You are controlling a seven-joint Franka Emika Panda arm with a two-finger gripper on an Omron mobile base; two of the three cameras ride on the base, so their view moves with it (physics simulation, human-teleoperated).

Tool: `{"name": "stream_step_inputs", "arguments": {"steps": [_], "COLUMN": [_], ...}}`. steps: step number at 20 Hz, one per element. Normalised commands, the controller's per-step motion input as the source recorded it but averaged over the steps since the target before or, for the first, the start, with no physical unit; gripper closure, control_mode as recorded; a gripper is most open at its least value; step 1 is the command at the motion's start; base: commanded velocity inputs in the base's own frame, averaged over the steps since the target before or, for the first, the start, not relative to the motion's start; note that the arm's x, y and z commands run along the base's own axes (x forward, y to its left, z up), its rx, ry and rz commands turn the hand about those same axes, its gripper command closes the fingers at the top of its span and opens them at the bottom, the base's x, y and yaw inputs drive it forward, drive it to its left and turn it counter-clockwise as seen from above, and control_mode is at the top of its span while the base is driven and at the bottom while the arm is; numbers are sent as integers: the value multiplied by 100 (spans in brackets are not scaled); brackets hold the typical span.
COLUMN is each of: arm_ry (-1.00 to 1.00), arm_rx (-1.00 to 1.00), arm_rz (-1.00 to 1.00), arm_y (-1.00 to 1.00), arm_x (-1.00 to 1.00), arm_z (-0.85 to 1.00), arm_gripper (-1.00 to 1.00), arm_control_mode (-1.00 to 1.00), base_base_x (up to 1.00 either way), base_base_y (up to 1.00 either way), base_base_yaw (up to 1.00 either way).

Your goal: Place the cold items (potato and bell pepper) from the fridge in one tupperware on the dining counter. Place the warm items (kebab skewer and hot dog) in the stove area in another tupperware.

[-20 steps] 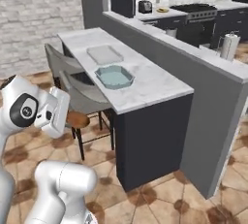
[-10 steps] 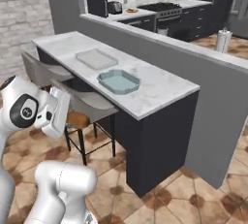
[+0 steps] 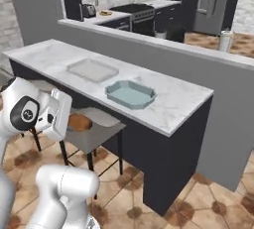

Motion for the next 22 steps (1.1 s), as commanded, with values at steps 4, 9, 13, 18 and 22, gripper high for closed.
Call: {"name": "stream_step_inputs", "arguments": {"steps": [4,9,13,18,22], "arm_ry": [0,0,0,0,0], "arm_rx": [0,0,0,0,0], "arm_rz": [0,0,0,0,0], "arm_y": [0,0,0,0,0], "arm_x": [0,0,0,0,0], "arm_z": [0,0,0,0,0], "arm_gripper": [100,100,100,100,100], "arm_control_mode": [100,100,100,100,100], "base_base_x": [28,21,22,16,27], "base_base_y": [100,100,100,84,63], "base_base_yaw": [-39,-39,-38,-36,-32]}}
